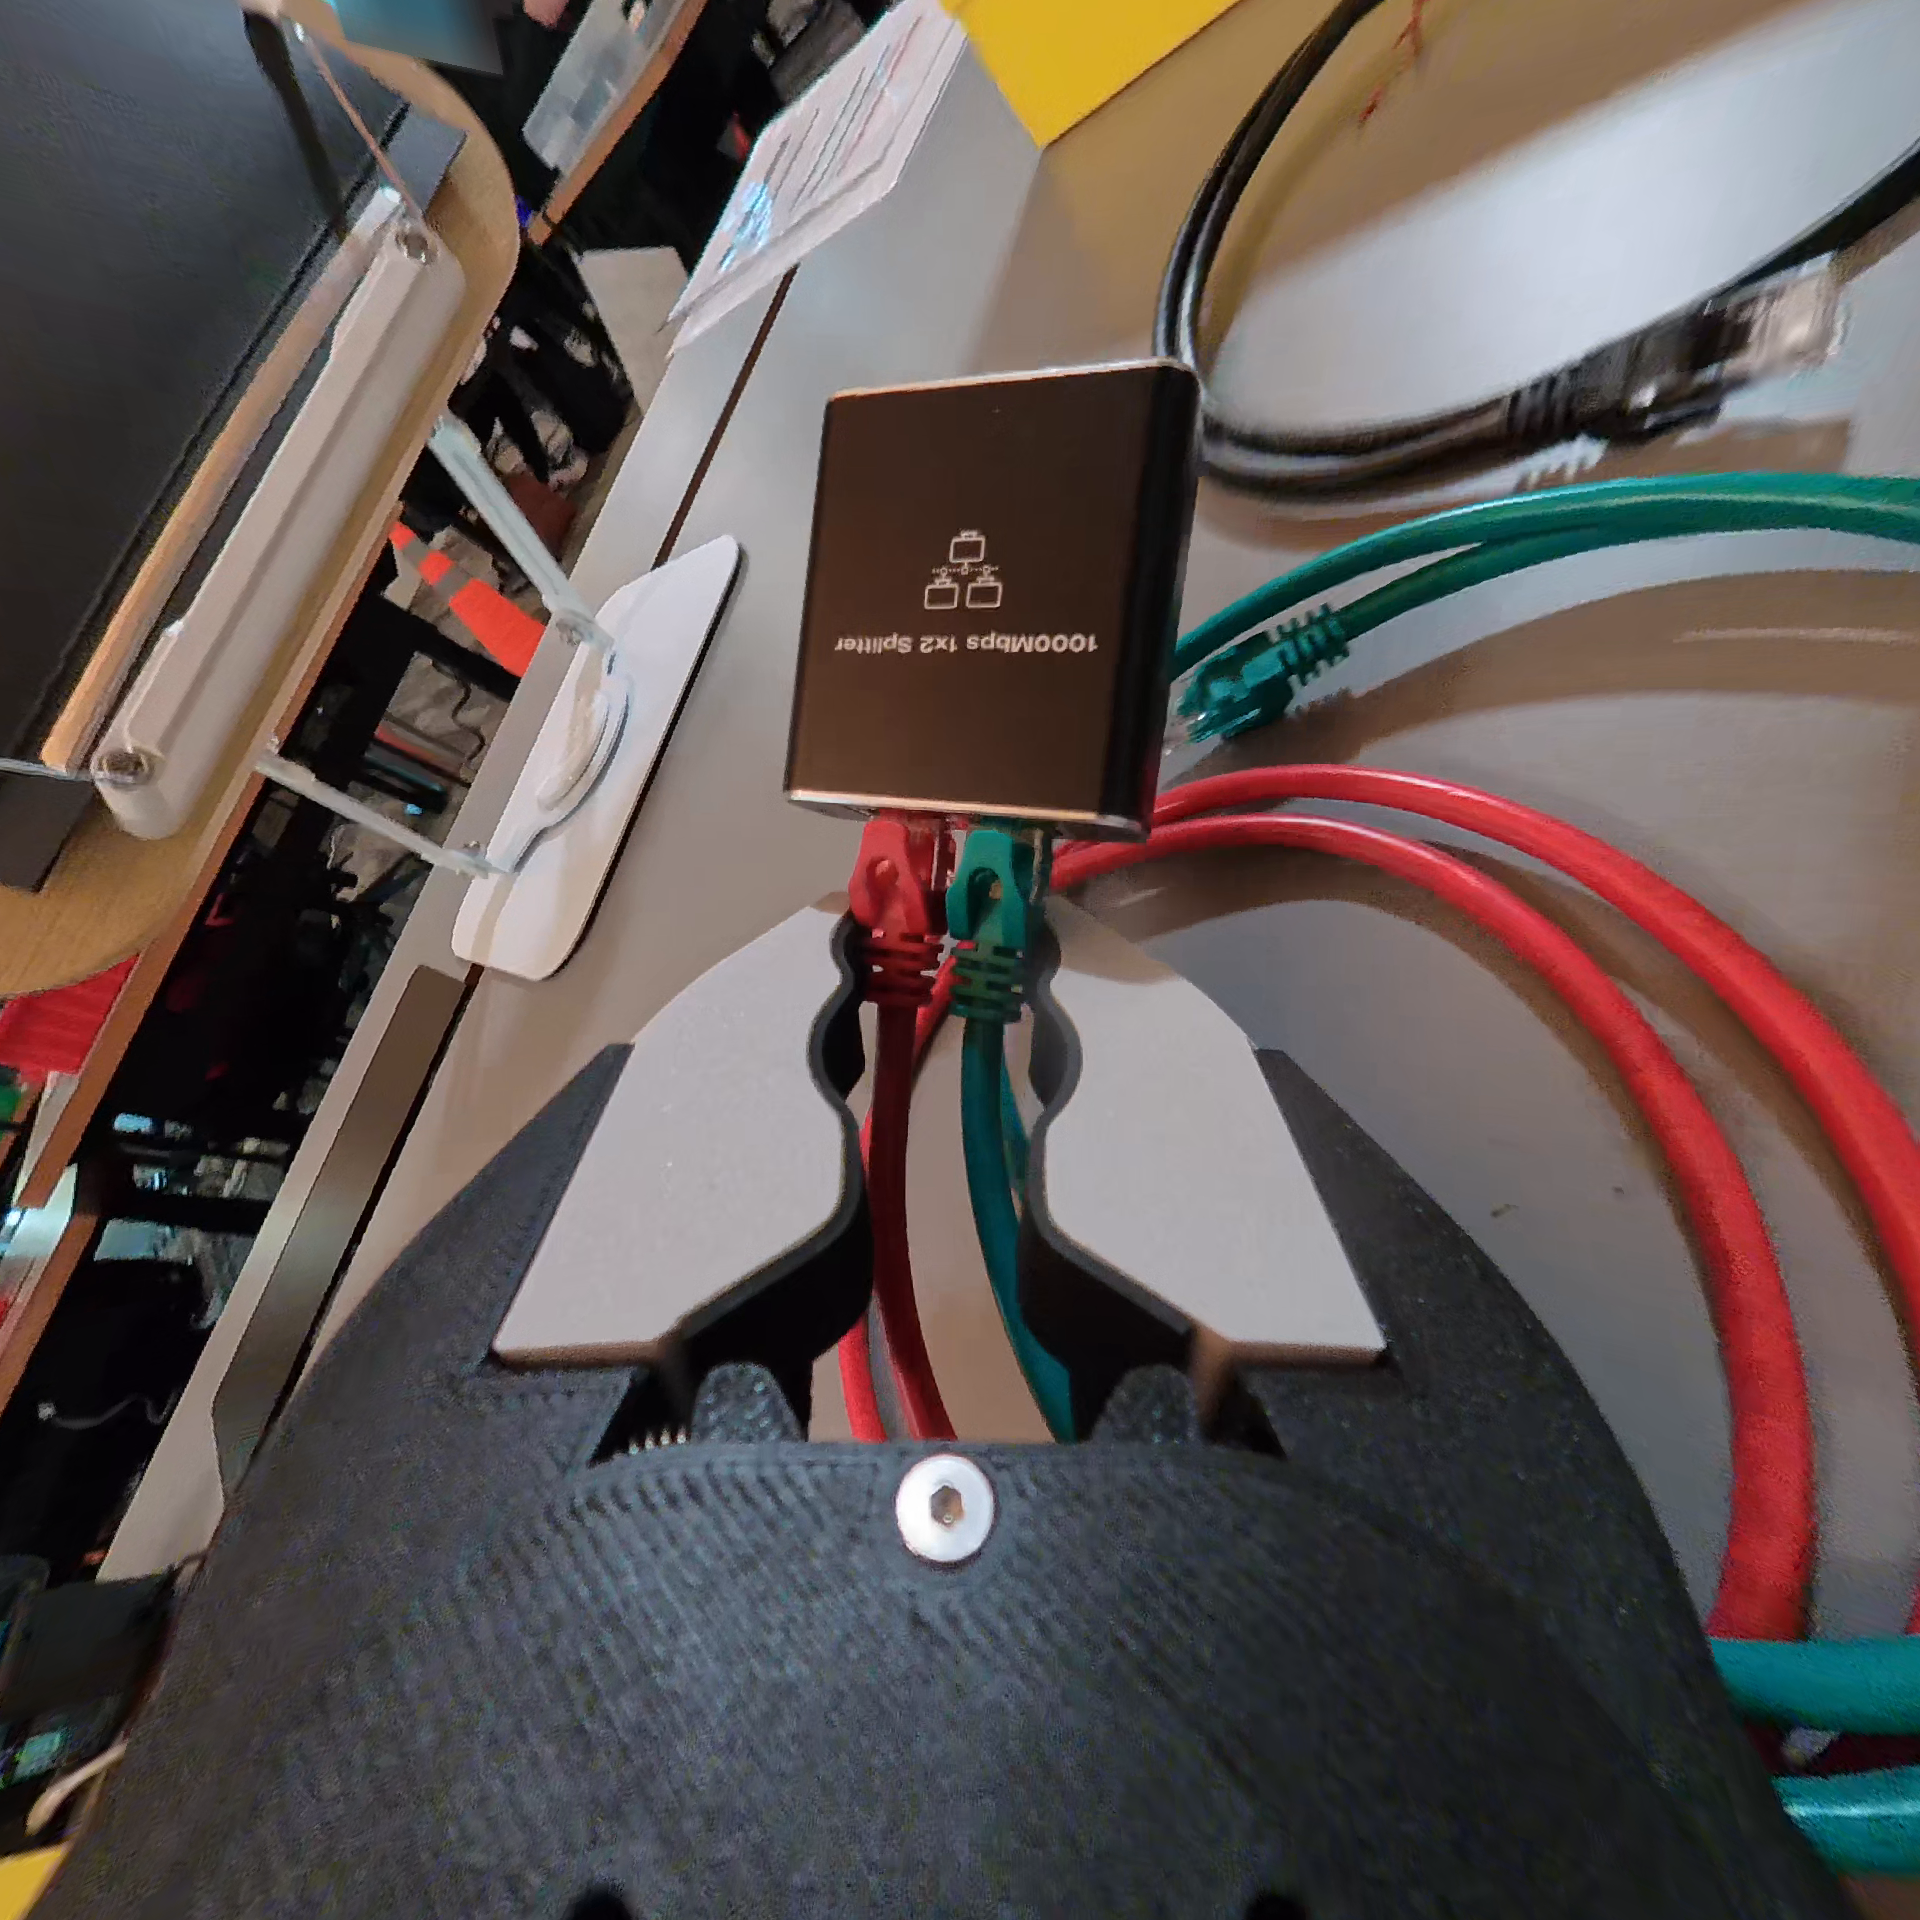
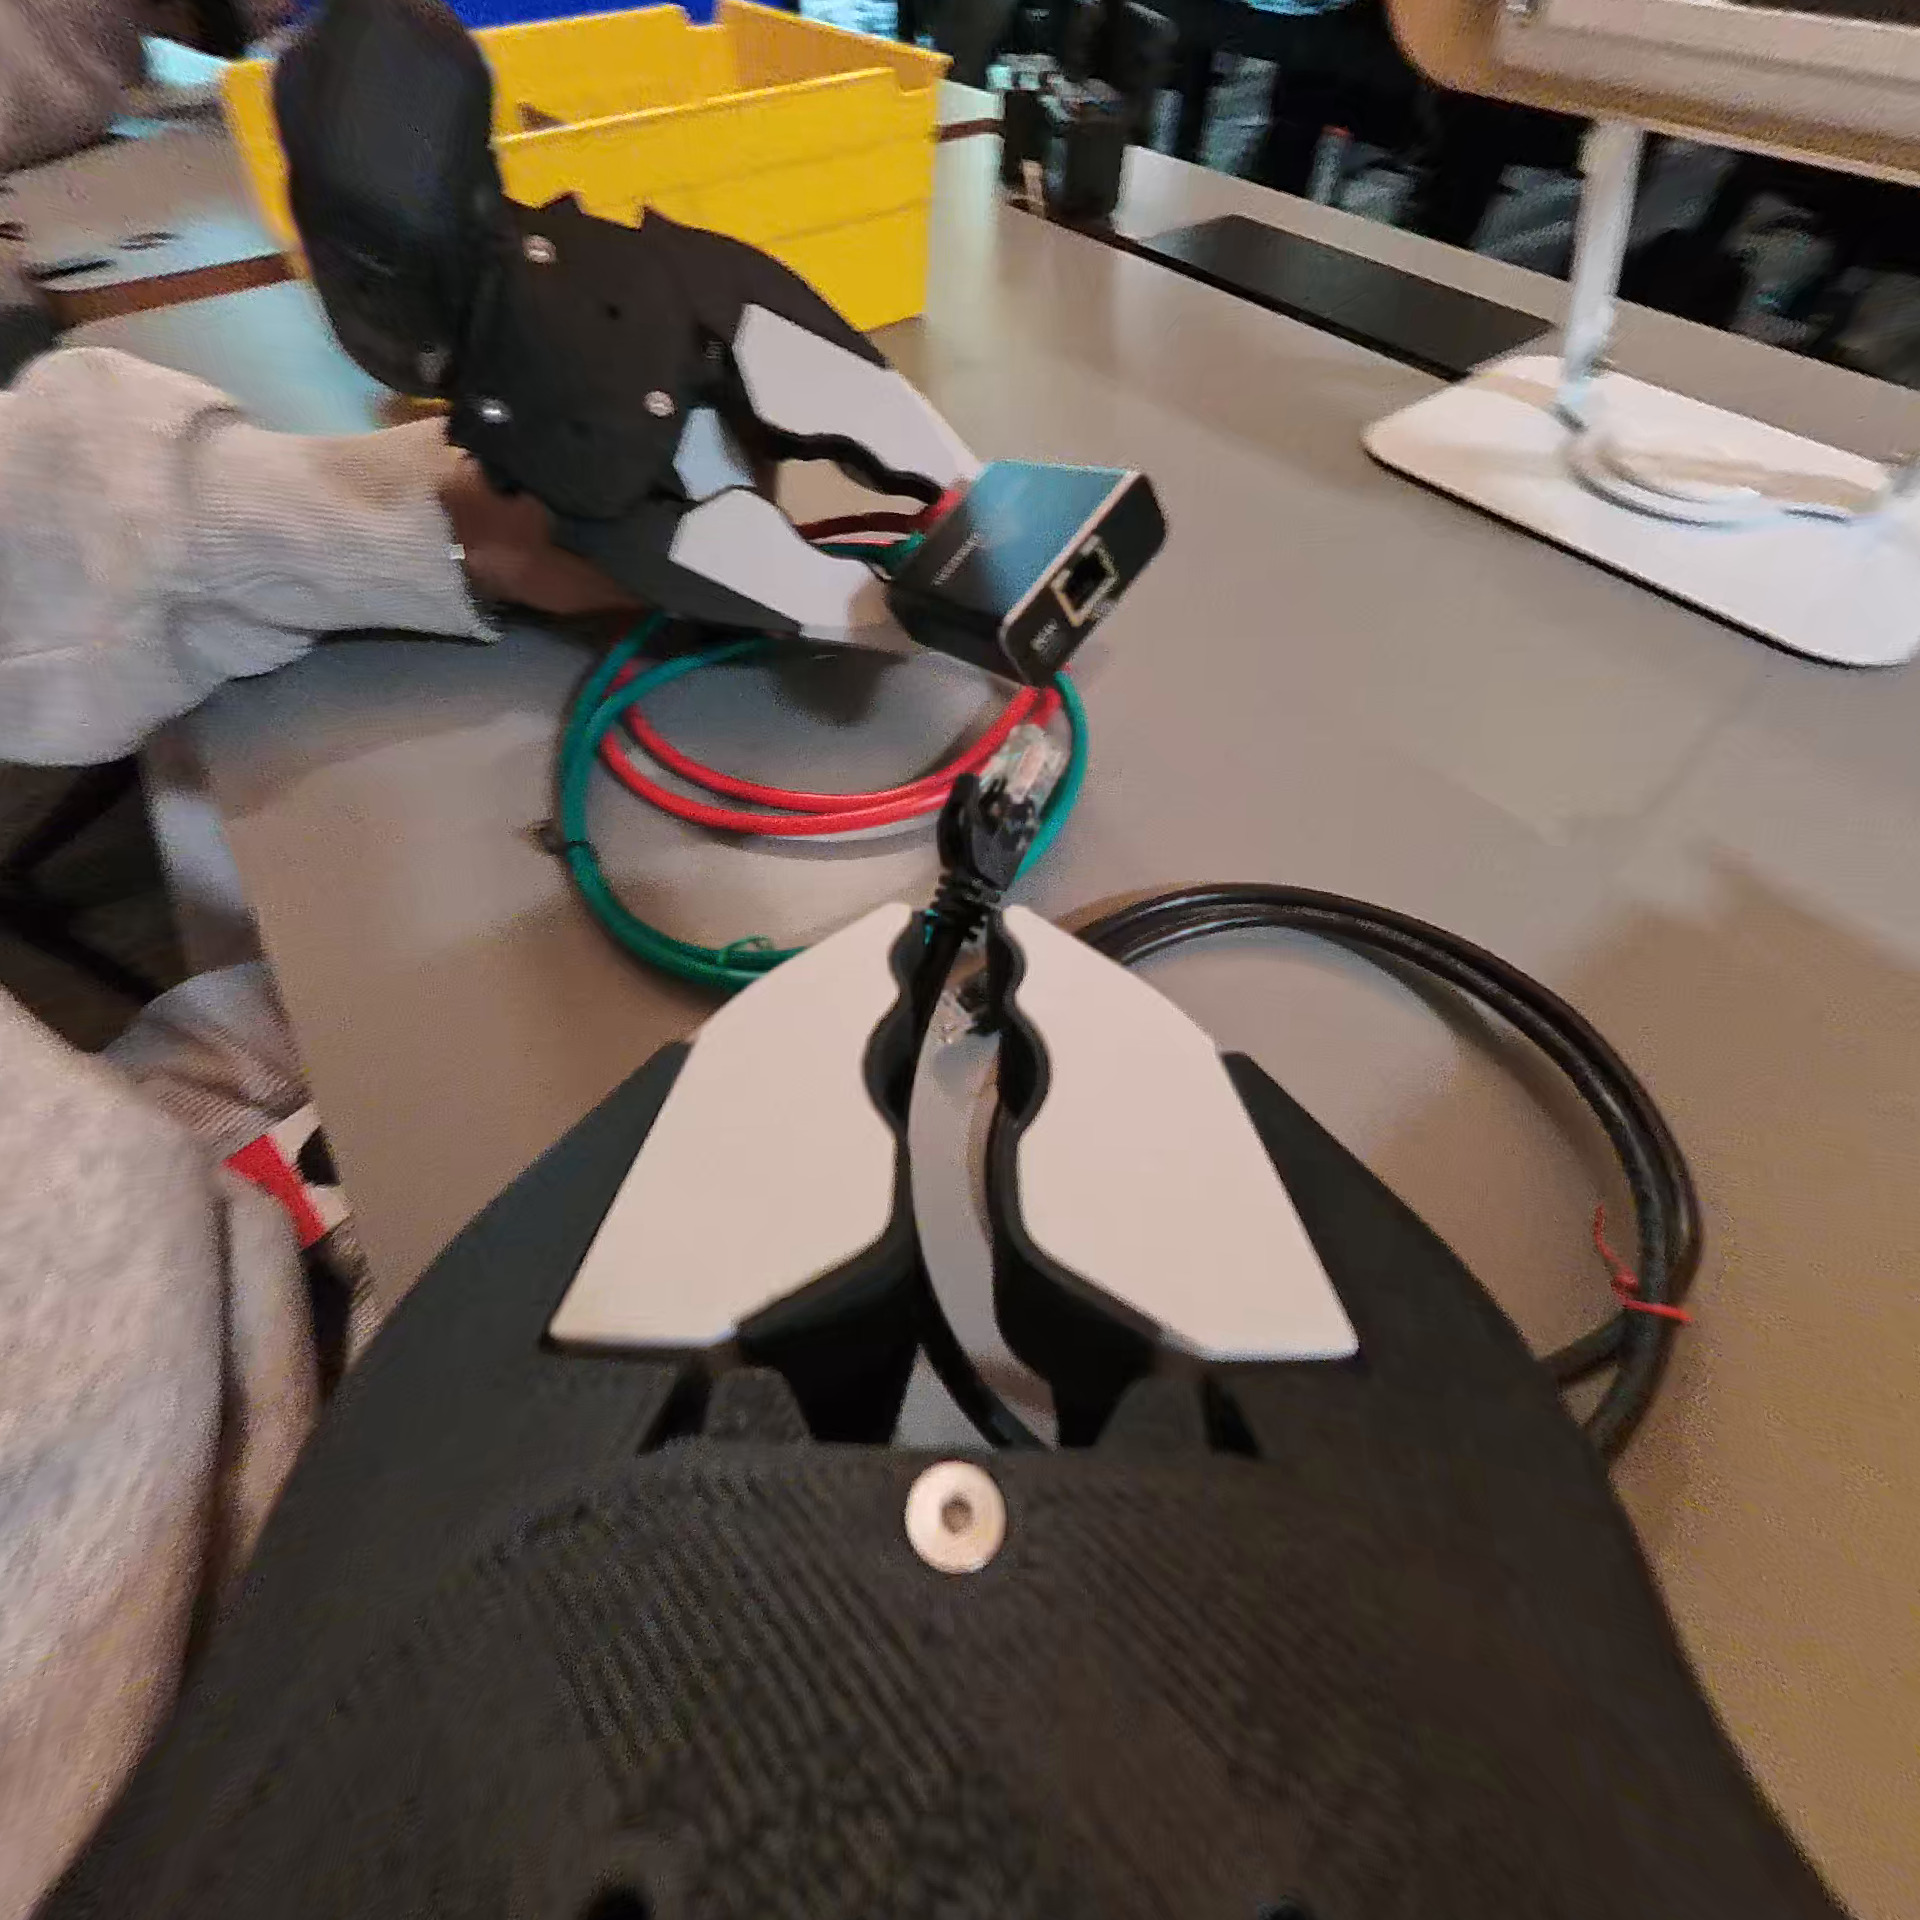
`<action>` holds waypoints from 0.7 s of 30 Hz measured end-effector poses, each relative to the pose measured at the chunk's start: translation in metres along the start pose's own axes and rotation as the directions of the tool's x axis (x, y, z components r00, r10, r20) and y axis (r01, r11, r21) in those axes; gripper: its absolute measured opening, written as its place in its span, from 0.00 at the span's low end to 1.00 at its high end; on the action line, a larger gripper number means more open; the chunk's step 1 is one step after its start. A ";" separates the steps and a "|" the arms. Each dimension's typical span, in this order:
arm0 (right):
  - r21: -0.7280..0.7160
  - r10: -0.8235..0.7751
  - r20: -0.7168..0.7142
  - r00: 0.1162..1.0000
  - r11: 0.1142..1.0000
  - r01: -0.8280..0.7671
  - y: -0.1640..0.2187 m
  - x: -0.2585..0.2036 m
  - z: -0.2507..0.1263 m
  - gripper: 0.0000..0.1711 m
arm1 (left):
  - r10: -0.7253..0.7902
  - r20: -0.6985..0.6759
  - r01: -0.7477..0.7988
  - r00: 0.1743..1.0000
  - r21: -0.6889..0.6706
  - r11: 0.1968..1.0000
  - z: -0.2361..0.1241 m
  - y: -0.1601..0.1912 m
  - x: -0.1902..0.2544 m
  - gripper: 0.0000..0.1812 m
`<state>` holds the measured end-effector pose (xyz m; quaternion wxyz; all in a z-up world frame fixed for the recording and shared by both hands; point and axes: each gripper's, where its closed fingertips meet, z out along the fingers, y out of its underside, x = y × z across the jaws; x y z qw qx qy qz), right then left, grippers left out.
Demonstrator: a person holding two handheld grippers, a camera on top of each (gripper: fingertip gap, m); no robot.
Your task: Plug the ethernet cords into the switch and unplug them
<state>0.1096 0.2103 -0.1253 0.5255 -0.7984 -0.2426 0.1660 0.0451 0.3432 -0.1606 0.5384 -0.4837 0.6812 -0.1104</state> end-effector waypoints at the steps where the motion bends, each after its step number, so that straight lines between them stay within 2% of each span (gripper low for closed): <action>1: -0.008 -0.007 0.034 0.999 1.000 0.007 0.001 -0.004 0.000 0.06 | 0.008 -0.004 -0.008 1.000 0.017 1.000 -0.001 -0.003 0.002 0.15; 4: -0.032 0.014 0.144 0.989 0.999 -0.009 0.005 -0.013 0.000 0.06 | 0.037 0.021 -0.038 0.999 0.048 0.998 -0.003 -0.012 0.002 0.15; 8: -0.004 0.126 0.275 0.953 0.991 -0.130 -0.003 -0.013 -0.004 0.06 | 0.090 0.044 -0.094 0.995 0.098 0.991 -0.008 -0.025 0.006 0.15; 15: -0.049 0.245 0.393 0.886 0.968 -0.246 -0.006 -0.011 -0.012 0.06 | 0.261 0.063 -0.267 0.963 0.143 0.953 -0.014 -0.041 0.022 0.15; 21: -0.139 0.222 0.405 0.887 0.974 -0.180 0.010 -0.023 -0.011 0.05 | 0.400 0.080 -0.408 0.913 0.164 0.898 -0.018 -0.054 0.039 0.15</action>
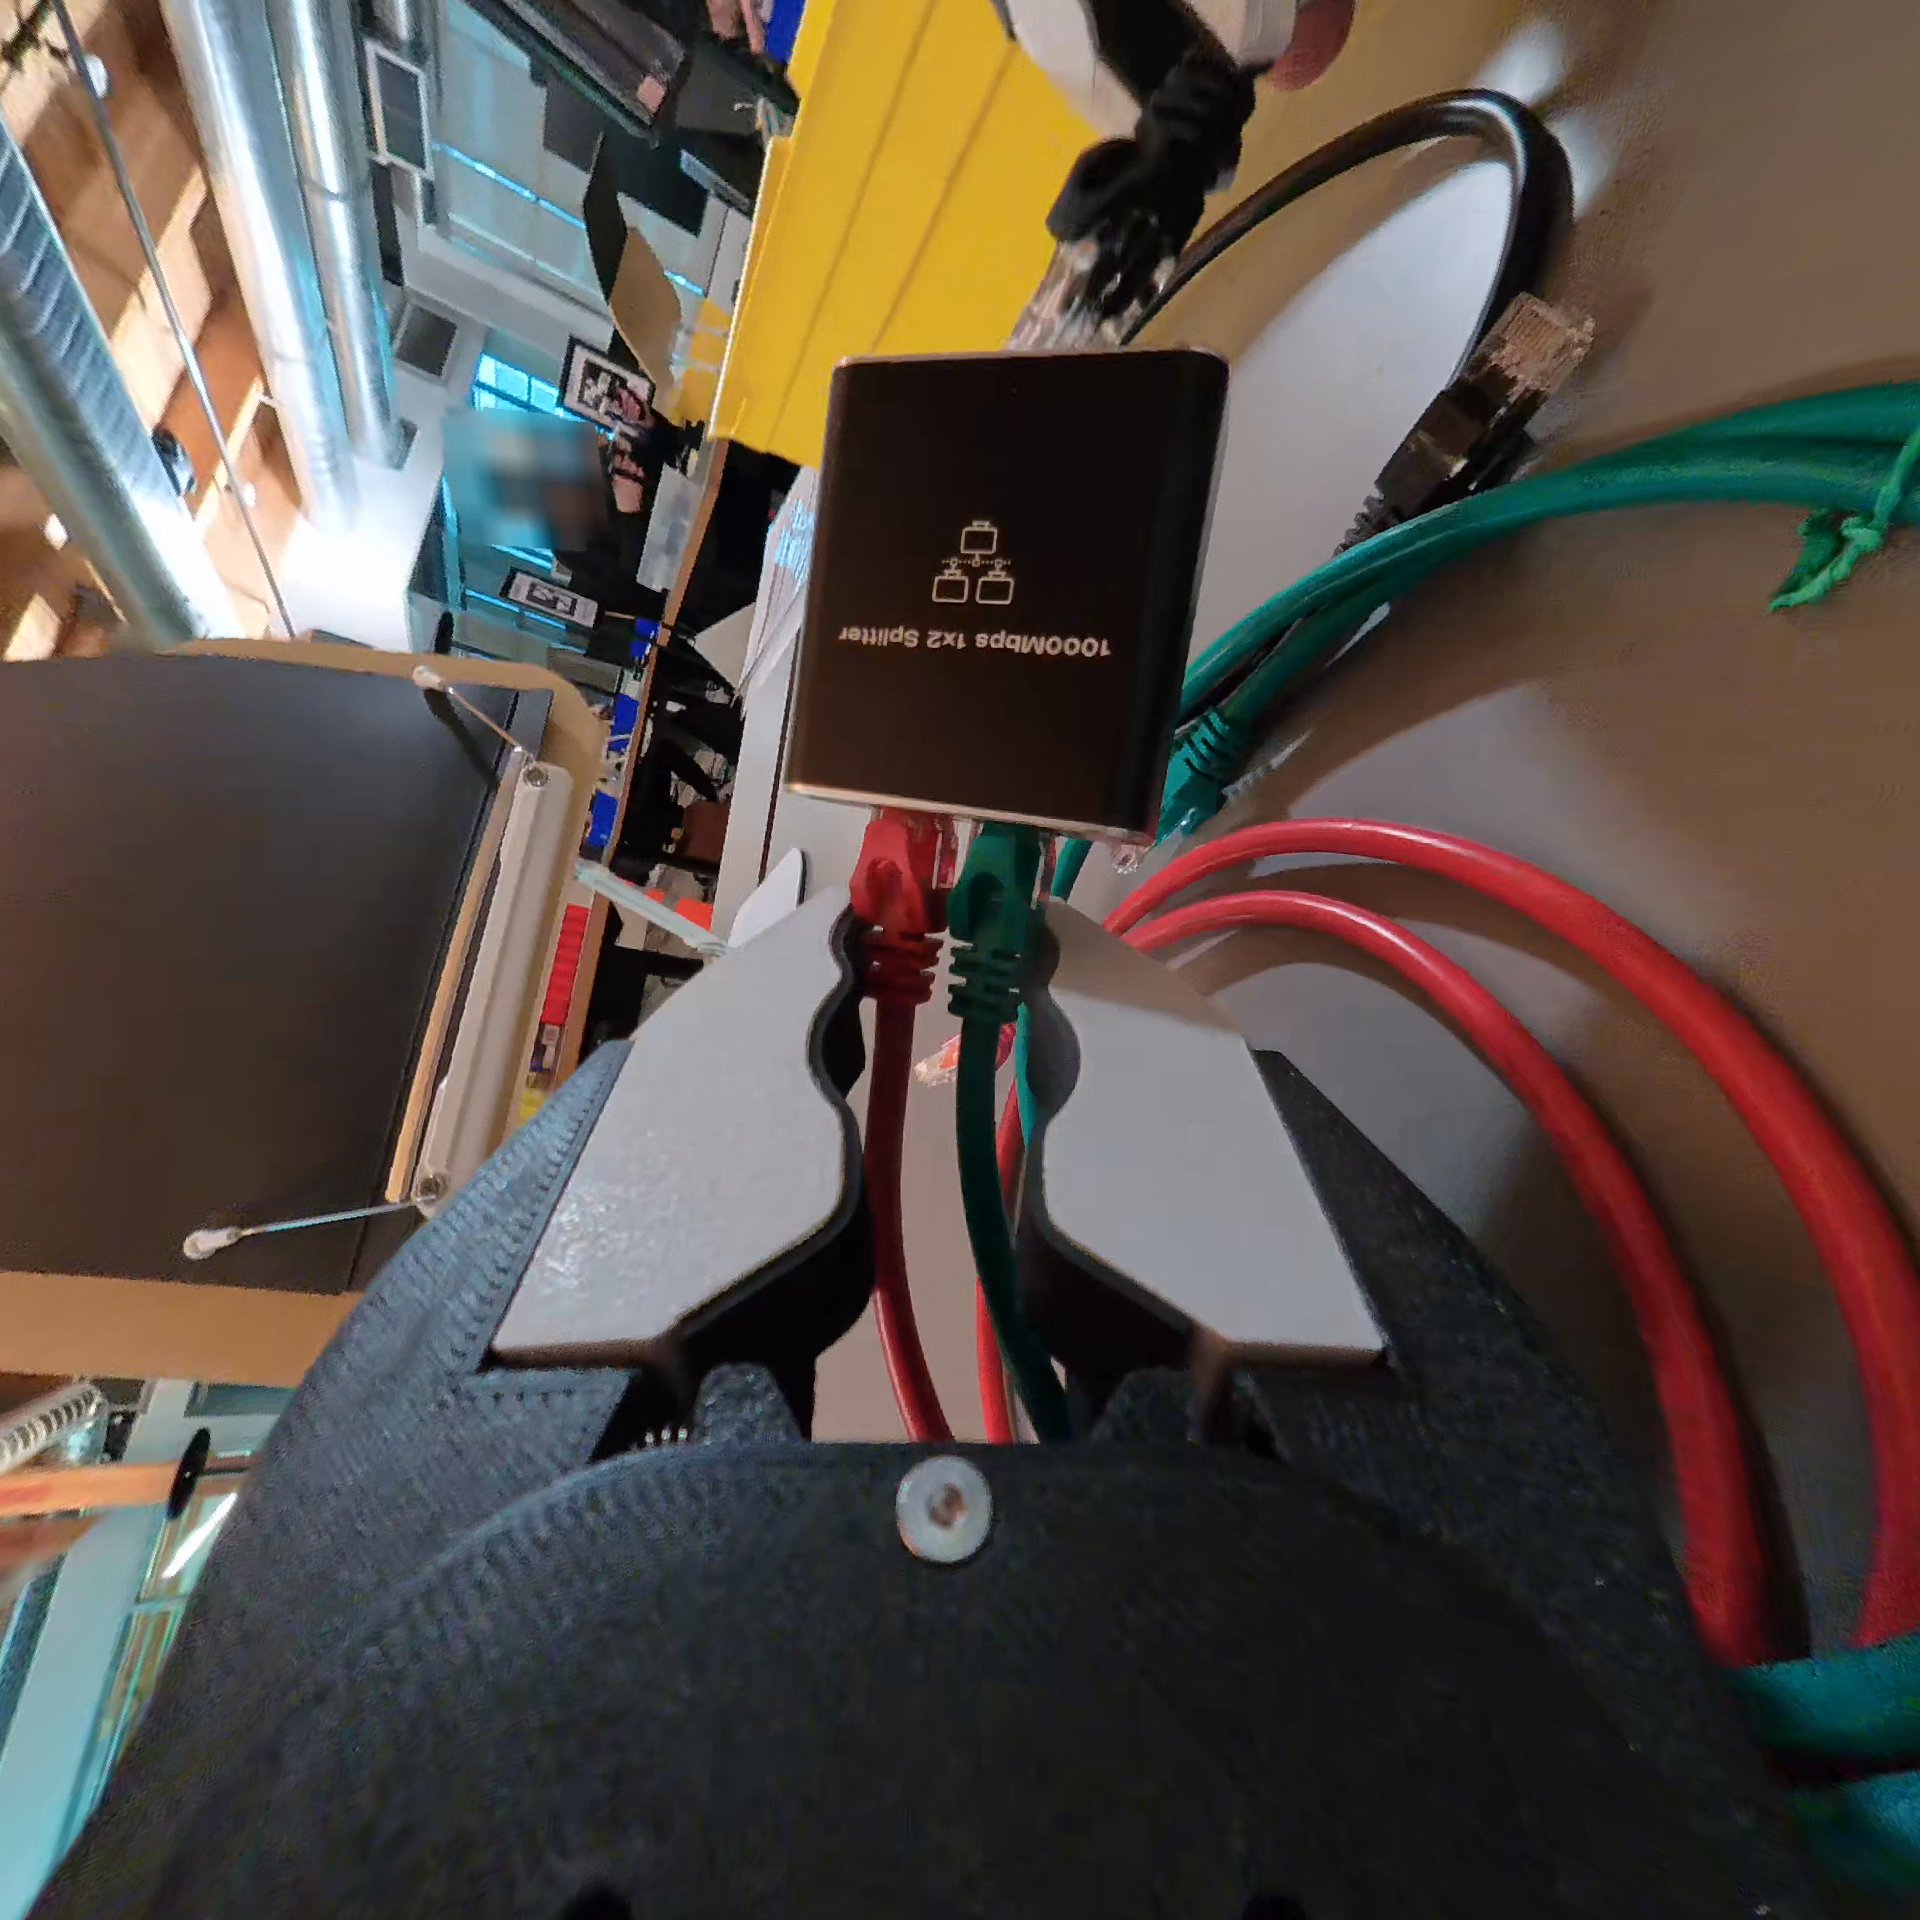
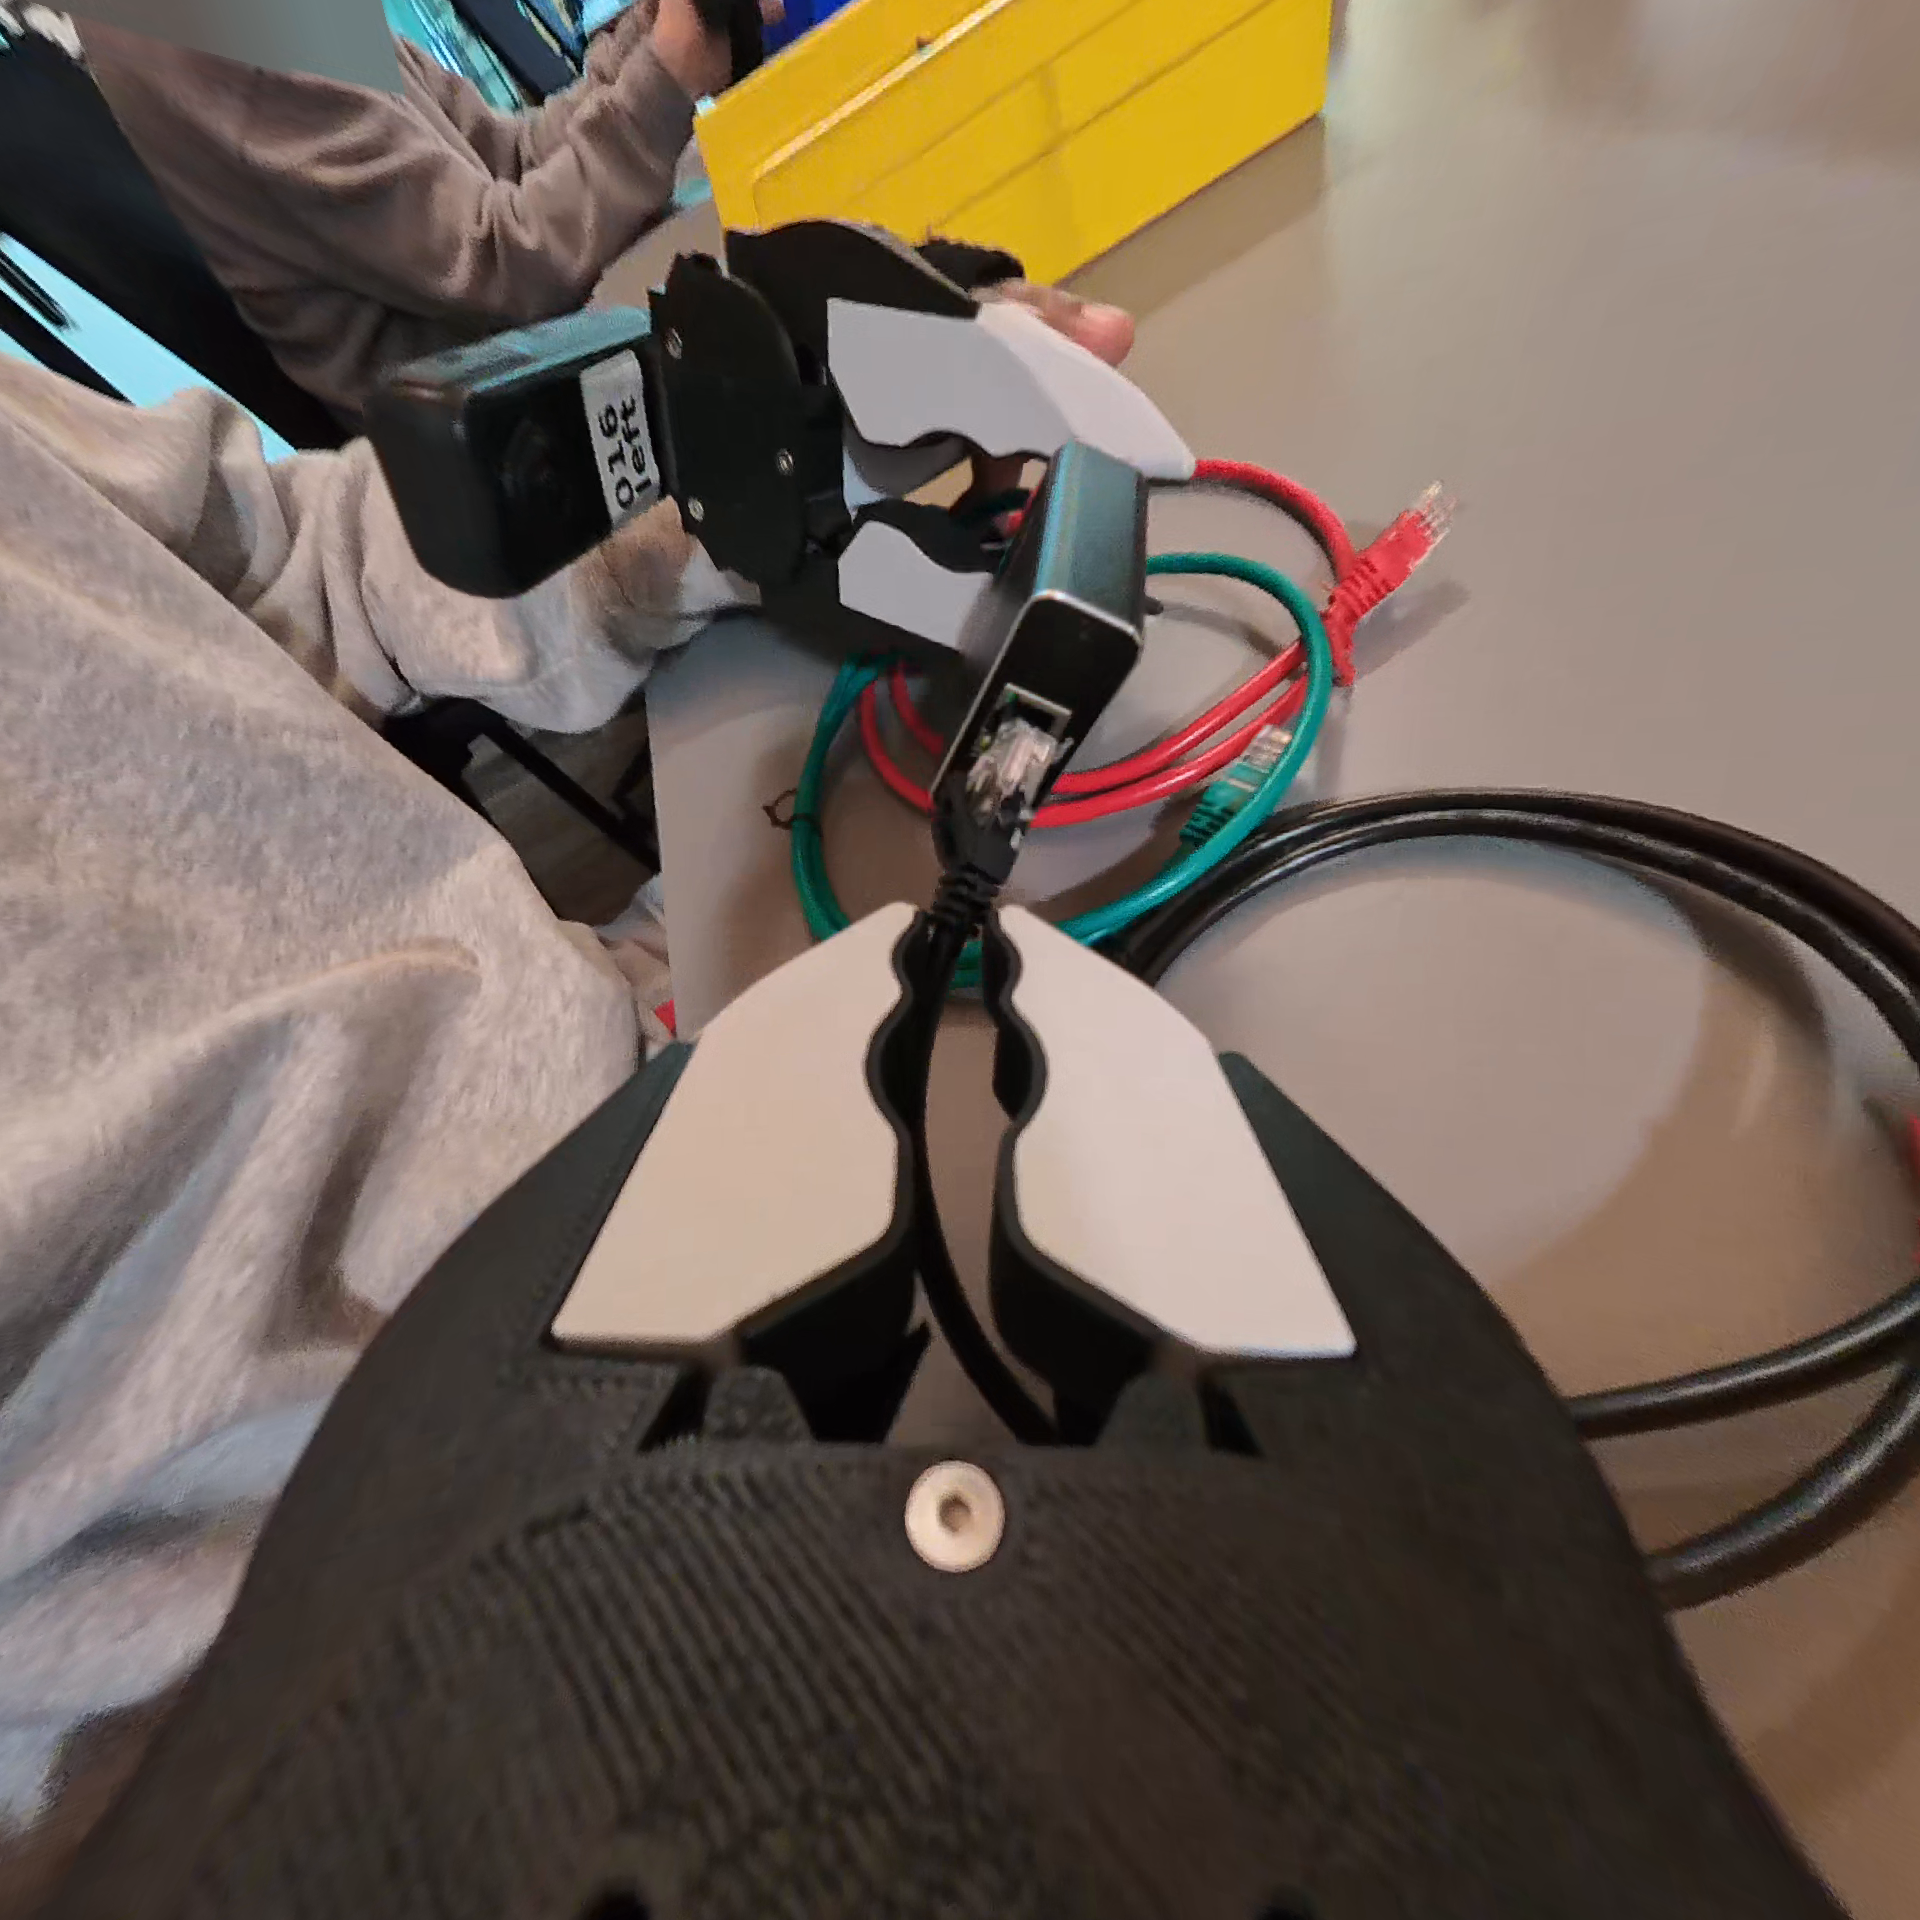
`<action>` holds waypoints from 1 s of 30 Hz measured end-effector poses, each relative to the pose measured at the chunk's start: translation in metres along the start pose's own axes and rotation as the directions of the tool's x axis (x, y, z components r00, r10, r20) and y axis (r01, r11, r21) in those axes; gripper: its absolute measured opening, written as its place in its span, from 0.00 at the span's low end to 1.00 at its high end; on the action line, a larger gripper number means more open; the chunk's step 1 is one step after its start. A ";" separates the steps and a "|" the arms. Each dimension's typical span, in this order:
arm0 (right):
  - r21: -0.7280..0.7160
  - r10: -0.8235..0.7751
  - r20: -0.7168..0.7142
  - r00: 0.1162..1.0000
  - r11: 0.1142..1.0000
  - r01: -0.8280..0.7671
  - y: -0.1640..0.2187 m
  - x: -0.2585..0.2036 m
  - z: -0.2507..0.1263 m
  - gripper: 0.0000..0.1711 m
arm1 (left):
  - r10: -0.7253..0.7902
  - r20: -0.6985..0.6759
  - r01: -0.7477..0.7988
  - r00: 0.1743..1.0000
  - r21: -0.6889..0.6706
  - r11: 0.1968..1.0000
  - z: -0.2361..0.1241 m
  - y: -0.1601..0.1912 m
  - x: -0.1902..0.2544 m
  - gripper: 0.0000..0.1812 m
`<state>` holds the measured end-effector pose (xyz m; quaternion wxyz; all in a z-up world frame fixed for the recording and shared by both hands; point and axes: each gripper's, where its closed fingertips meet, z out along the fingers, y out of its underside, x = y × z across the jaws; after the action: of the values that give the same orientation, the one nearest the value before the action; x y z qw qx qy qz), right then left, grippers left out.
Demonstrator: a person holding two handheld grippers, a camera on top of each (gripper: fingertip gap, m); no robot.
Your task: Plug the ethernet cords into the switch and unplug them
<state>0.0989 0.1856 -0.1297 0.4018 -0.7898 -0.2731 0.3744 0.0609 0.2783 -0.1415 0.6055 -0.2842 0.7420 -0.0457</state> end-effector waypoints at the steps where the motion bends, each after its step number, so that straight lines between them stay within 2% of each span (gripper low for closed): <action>1: -0.014 -0.010 -0.006 1.000 1.000 0.010 0.002 0.000 0.001 0.05 | 0.010 -0.005 -0.010 1.000 0.002 1.000 0.000 -0.001 0.002 0.15; 8: -0.126 -0.073 -0.047 0.996 0.990 0.066 0.017 0.000 0.004 0.06 | 0.114 -0.021 -0.114 0.993 -0.026 0.993 -0.001 -0.001 0.010 0.15; 15: -0.215 -0.098 -0.005 0.995 0.972 0.094 0.034 -0.009 0.012 0.05 | 0.250 -0.030 -0.251 0.968 -0.059 0.966 0.000 -0.001 0.020 0.14; 23: -0.234 -0.100 0.007 0.995 0.967 0.099 0.038 -0.012 0.013 0.05 | 0.267 -0.034 -0.269 0.963 -0.058 0.962 -0.001 -0.002 0.023 0.14; 30: -0.316 -0.131 0.010 0.991 0.940 0.128 0.052 -0.014 0.016 0.05 | 0.367 -0.030 -0.368 0.930 -0.057 0.928 0.000 -0.008 0.028 0.14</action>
<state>0.0852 0.1550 -0.1741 0.2956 -0.8264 -0.3784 0.2942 0.0604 0.2585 -0.1622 0.5871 -0.1584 0.7889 0.0886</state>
